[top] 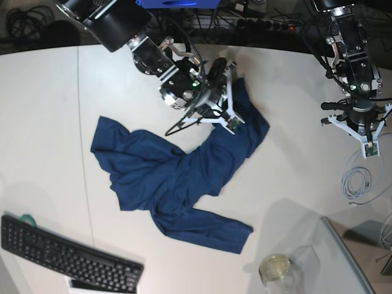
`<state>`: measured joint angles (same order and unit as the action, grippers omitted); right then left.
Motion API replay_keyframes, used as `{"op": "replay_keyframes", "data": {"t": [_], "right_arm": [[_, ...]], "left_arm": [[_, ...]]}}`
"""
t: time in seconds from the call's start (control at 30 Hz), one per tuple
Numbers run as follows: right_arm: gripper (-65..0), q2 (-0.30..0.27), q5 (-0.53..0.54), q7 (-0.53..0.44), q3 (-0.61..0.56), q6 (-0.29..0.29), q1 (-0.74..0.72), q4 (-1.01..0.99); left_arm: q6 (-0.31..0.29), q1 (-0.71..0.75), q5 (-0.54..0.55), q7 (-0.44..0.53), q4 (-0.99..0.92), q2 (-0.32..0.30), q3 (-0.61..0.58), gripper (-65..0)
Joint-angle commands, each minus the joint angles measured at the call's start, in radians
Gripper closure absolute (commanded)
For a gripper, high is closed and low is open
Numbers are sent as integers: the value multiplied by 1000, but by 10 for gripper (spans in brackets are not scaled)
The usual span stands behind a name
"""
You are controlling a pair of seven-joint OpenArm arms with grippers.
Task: Layout the t-shirt on the table in an organized manner, then fold the t-shirt properly
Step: 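Lift the shirt with both grippers and drag it apart, then release with the left gripper and reposition the right gripper on the shirt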
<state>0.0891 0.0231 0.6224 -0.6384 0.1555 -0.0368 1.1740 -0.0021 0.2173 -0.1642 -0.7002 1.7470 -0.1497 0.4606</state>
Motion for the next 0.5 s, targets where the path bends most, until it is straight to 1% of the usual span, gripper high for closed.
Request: {"op": "replay_keyframes", "data": {"t": [0.0, 0.07, 0.1, 0.17, 0.3, 0.37, 0.43, 0.47], "right_arm": [[0, -32, -22, 52, 42, -7, 16, 37], [-2, -74, -22, 64, 119, -7, 67, 114], [-5, -98, -22, 80, 154, -7, 87, 152], [-3, -162, -22, 104, 226, -7, 119, 218], [-2, -251, -25, 142, 352, -7, 150, 287], [-2, -291, -25, 162, 432, -7, 156, 294], [-2, -322, -27, 173, 530, -7, 156, 291], [-3, -328, -27, 173, 582, -7, 156, 291]], "left_arm": [[6, -6, -7, 20, 17, -17, 2, 0], [6, -6, -7, 20, 15, -21, -26, 0], [6, -5, -15, 20, 15, -24, -56, 0], [6, -5, -15, 20, 14, -41, -124, 0], [6, -12, -15, 18, -19, -77, -270, 0], [6, -15, -15, 18, -37, -90, -317, 0], [6, -15, -15, 18, -55, -95, -336, 0], [6, -15, -15, 18, -66, -95, -334, 0]]}}
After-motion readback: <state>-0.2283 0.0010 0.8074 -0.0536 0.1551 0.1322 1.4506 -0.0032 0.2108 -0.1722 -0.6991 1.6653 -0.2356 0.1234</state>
